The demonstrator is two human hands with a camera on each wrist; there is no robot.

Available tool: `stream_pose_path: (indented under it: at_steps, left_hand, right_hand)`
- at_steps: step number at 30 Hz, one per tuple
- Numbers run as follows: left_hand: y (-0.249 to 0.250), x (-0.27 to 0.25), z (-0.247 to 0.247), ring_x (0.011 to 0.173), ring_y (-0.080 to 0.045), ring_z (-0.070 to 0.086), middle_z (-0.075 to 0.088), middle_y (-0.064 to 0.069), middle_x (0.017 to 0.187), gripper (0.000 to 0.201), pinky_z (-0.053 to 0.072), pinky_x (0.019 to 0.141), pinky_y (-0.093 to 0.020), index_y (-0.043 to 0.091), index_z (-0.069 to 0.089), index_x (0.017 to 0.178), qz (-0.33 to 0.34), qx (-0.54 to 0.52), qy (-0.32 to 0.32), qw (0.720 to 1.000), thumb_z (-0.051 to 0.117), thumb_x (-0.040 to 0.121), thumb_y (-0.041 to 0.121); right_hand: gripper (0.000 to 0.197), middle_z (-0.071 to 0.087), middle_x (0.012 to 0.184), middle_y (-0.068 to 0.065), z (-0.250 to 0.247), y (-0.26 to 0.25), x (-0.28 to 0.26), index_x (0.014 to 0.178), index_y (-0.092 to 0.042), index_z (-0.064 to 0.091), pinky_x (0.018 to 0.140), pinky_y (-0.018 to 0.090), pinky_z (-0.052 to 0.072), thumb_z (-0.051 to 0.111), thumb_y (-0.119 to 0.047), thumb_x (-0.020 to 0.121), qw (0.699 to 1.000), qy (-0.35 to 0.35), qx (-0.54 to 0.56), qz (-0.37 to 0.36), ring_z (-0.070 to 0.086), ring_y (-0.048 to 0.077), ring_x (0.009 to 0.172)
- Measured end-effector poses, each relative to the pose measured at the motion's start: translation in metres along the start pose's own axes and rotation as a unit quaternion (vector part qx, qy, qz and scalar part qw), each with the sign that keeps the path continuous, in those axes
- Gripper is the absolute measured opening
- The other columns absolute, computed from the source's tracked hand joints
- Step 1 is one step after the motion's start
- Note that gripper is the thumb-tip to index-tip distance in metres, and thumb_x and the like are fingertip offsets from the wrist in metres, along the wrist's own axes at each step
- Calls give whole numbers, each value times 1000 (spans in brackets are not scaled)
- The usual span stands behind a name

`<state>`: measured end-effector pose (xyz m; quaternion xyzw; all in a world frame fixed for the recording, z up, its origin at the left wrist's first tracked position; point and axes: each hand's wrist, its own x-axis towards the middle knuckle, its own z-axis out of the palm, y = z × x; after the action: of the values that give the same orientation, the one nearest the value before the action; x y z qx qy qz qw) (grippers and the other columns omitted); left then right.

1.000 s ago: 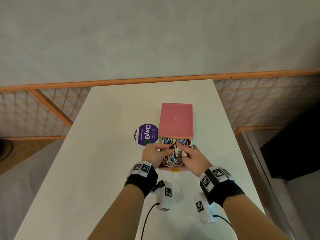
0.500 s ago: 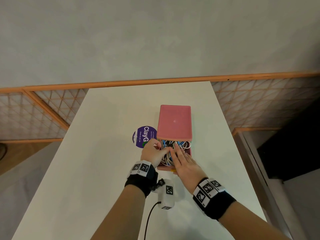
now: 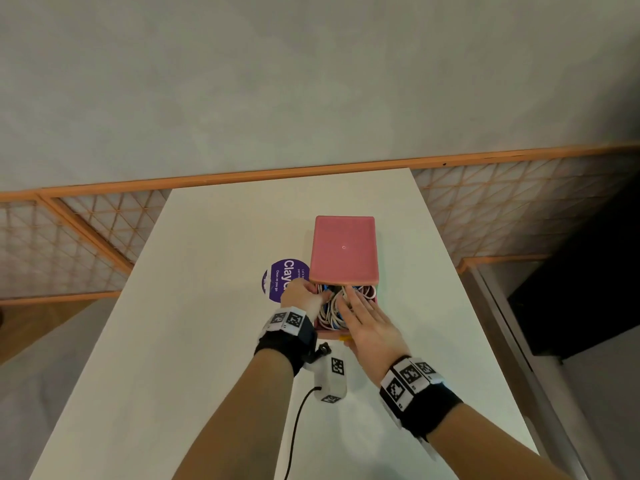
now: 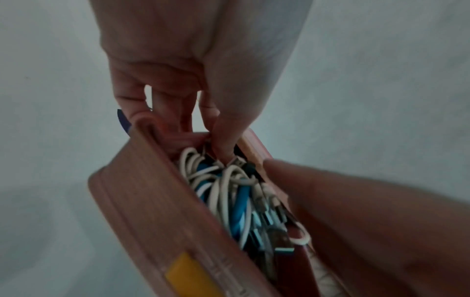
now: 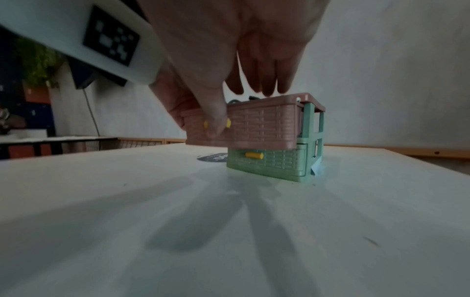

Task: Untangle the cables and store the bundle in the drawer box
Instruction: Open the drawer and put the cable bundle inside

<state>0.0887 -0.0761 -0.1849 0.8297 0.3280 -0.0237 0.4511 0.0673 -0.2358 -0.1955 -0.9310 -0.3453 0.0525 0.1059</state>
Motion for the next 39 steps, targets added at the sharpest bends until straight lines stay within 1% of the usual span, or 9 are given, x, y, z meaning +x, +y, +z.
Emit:
stream_pose_path:
  at_steps: [5, 10, 15, 20, 24, 27, 30, 35, 39]
  left_hand:
    - [-5, -1, 2, 75, -23, 56, 54, 2, 69, 32, 42, 68, -29, 19, 46, 67, 17, -18, 13, 1000, 73, 80, 32]
    - [-11, -3, -2, 84, -24, 66, 68, -5, 85, 34, 56, 79, -43, 18, 54, 74, 2, -73, -20, 997, 76, 74, 43]
    - [3, -5, -7, 58, -19, 48, 50, 0, 58, 46, 36, 55, -29, 17, 42, 56, -2, -32, -34, 999, 82, 69, 34]
    - [5, -1, -10, 74, -18, 64, 69, -3, 78, 29, 49, 70, -30, 14, 63, 72, -56, -103, -70, 991, 84, 68, 34]
    - [5, -3, -4, 62, -16, 57, 60, -5, 80, 38, 43, 56, -28, 13, 56, 71, 12, 24, -3, 1000, 78, 73, 43]
    - [-10, -6, 0, 96, -21, 60, 48, -6, 126, 58, 51, 77, -33, 6, 52, 114, 155, 89, 91, 980, 76, 75, 42]
    - [-15, 0, -5, 130, -13, 42, 38, 1, 147, 76, 38, 105, -30, 20, 30, 147, 288, 32, 25, 957, 71, 84, 25]
    - [-7, 15, -27, 143, -12, 30, 47, -6, 146, 40, 21, 115, -21, 11, 56, 132, 298, 80, -108, 945, 47, 96, -2]
    - [-10, 22, -42, 144, -8, 25, 42, -1, 149, 45, 18, 115, -19, 14, 52, 137, 304, 109, -173, 931, 55, 93, 3]
  right_hand:
    - [73, 60, 127, 18, 9, 2, 6, 121, -2, 60, 91, 38, 53, 87, -24, 57, 999, 6, -33, -5, 63, 28, 113]
    - [58, -1, 157, 20, -2, 6, 10, 147, -3, -5, 121, 38, 1, 27, -16, 100, 993, -105, -47, -1, 2, 30, 147]
    - [60, 8, 157, 21, -10, 1, 14, 148, -6, 1, 121, 39, 4, 32, -22, 100, 993, -96, -69, 9, 11, 30, 146]
    - [61, 12, 157, 20, -10, 0, 10, 149, -9, 9, 119, 38, 1, 40, -18, 97, 999, -36, -21, -1, 13, 31, 146]
    - [62, 4, 158, 19, -4, 7, 19, 149, -12, -2, 120, 39, -2, 33, -25, 100, 995, -77, -53, 18, 5, 29, 147]
    - [61, 6, 157, 21, -3, 9, 26, 149, -11, -3, 120, 39, -2, 32, -26, 100, 995, -82, -60, 14, 7, 30, 147]
    - [63, 9, 157, 21, -2, 11, 26, 149, -12, 0, 119, 38, -2, 36, -26, 99, 997, -70, -40, 12, 10, 30, 146]
    - [61, 14, 154, 27, 4, -8, 32, 147, -9, -4, 120, 42, 3, 30, -24, 100, 995, -57, -60, 58, 17, 36, 144]
    - [51, 44, 142, 11, -2, -8, 35, 139, -12, 37, 111, 37, 30, 52, -27, 92, 996, 5, 17, 91, 43, 30, 130]
